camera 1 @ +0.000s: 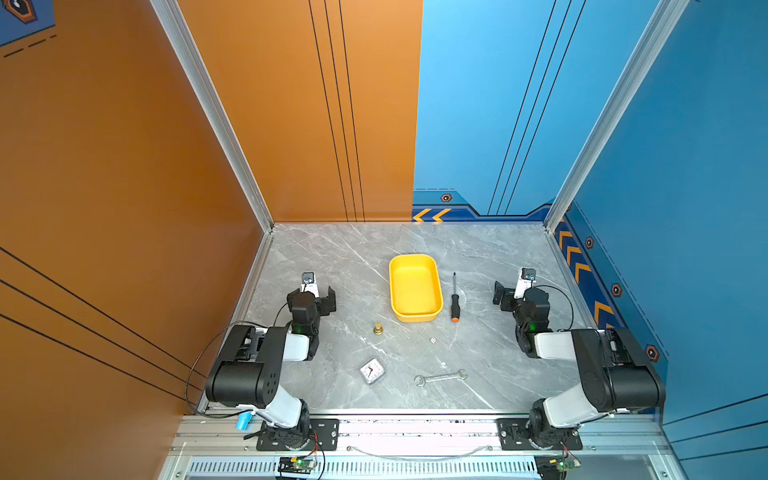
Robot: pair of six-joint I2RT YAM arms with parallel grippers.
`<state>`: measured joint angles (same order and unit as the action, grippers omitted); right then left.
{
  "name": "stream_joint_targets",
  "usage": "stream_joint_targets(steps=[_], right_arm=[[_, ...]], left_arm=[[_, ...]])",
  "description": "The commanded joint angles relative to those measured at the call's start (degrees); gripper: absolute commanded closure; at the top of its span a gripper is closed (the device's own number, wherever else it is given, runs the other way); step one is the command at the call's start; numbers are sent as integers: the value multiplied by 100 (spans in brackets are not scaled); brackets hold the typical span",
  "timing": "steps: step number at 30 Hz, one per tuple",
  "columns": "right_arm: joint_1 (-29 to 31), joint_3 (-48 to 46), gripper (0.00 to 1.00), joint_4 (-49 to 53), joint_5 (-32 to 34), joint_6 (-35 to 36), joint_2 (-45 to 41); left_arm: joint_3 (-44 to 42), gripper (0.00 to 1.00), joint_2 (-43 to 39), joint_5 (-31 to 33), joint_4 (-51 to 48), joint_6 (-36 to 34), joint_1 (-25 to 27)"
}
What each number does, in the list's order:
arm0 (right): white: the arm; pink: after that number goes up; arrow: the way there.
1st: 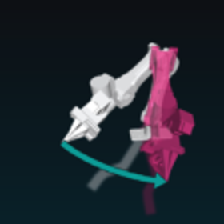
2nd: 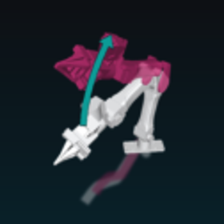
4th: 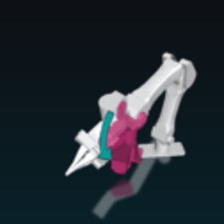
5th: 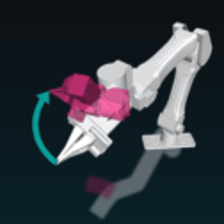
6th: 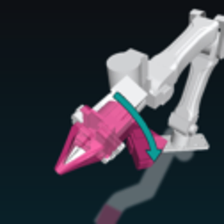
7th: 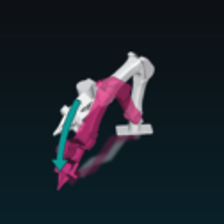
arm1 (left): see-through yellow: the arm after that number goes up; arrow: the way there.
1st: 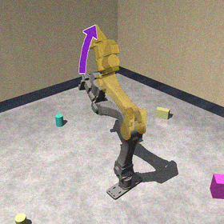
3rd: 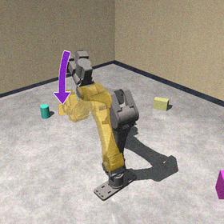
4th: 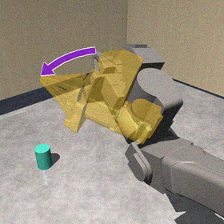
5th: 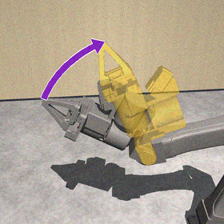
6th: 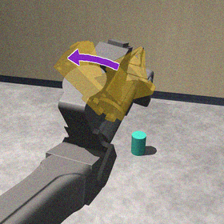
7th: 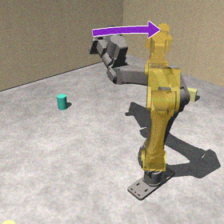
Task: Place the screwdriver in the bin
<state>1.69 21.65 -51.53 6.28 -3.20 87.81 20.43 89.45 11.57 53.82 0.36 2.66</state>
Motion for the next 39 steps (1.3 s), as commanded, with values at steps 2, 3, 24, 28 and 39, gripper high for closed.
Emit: stream_joint_targets(steps=[2,3,24,28,39], right_arm=[[-27,-13,0,-31,-22,-31,78],[-29,-20,0,-33,-31,-31,81],[119,-94,0,-178,719,-75,81],[200,-112,0,-251,918,-64,87],[155,-74,0,-168,514,30,78]], left_arm=[[97,2,37,60,32,-80,-10],[96,2,29,63,32,-77,-11],[98,2,32,-233,17,-175,-20],[106,2,29,-51,-8,-74,-35],[80,2,-2,-398,-3,-105,-103]])
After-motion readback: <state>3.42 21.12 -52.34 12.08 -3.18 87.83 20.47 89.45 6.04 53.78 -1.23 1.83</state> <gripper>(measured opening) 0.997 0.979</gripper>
